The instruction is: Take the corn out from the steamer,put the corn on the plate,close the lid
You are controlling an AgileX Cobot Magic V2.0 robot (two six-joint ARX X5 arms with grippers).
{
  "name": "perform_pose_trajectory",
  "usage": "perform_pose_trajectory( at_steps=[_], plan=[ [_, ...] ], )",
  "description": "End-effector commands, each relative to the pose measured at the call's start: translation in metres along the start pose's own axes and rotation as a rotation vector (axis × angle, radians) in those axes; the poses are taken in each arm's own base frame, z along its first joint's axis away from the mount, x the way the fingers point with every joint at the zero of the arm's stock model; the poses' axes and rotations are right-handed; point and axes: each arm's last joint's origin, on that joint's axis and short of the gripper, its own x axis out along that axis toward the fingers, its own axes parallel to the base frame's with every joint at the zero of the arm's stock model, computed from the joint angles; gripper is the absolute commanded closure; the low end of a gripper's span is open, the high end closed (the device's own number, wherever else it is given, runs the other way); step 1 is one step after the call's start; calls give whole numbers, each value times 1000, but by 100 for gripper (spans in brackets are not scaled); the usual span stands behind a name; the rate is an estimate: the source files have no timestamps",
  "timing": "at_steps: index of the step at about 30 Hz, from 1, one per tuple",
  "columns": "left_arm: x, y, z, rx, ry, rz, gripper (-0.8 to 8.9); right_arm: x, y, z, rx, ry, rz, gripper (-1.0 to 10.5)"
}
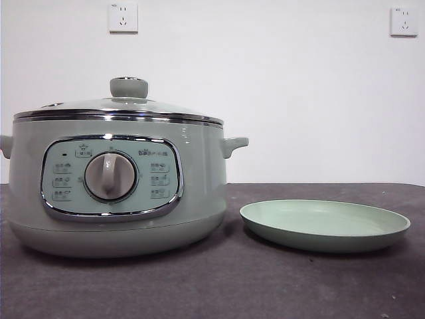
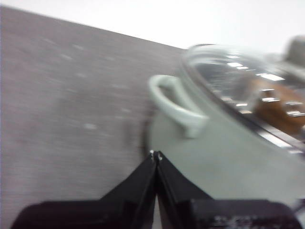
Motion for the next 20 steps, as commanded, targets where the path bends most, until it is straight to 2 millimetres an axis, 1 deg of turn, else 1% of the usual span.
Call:
perform_pose_trajectory(
  at_steps=[1,6,11,15,20],
  plan=[
    [1,-1,-3,-110,17,-63,817,1,-2,-4,228,15,-8,945],
    [0,-3,0,-110,23,-89,821,0,1,-1,212,31,33,959],
    [-10,-11,20,-92,20,-83,821,-5,10,15,150,54,62,959],
    [-18,-19,43,-32,33,-79,821,-7,21,35,63,82,51,958],
    [-19,-29,73,37,85,-68,821,-4,37,67,-64,141,31,958]
  ],
)
